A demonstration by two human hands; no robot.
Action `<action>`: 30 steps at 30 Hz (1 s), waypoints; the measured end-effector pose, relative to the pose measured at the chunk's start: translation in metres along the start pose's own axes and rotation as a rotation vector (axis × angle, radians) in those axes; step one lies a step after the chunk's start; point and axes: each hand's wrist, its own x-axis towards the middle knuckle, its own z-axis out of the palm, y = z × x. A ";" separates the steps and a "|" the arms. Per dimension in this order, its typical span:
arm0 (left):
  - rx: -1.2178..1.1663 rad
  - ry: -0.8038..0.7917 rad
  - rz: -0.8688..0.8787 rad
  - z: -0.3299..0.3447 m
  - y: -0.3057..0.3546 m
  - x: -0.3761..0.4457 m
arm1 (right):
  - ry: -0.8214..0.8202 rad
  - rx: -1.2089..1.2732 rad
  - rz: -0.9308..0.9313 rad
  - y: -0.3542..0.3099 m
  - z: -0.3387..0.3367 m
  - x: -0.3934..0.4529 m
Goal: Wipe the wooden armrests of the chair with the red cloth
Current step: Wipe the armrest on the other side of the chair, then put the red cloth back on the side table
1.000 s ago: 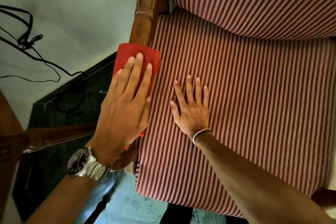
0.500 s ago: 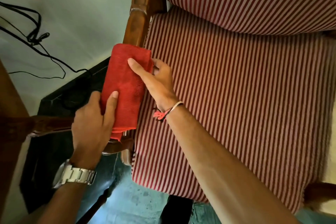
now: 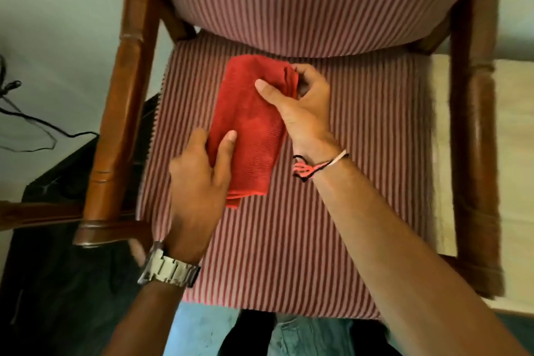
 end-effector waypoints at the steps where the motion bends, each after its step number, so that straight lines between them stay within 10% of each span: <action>1: -0.032 -0.011 0.006 0.012 0.018 -0.008 | 0.010 -0.004 -0.030 -0.011 -0.023 0.003; 18: -0.463 -0.383 0.018 0.235 0.276 -0.153 | 0.213 -0.119 -0.042 -0.107 -0.404 0.019; 30: 0.040 -0.635 -0.143 0.380 0.283 -0.182 | 0.114 -0.572 0.202 -0.014 -0.503 0.077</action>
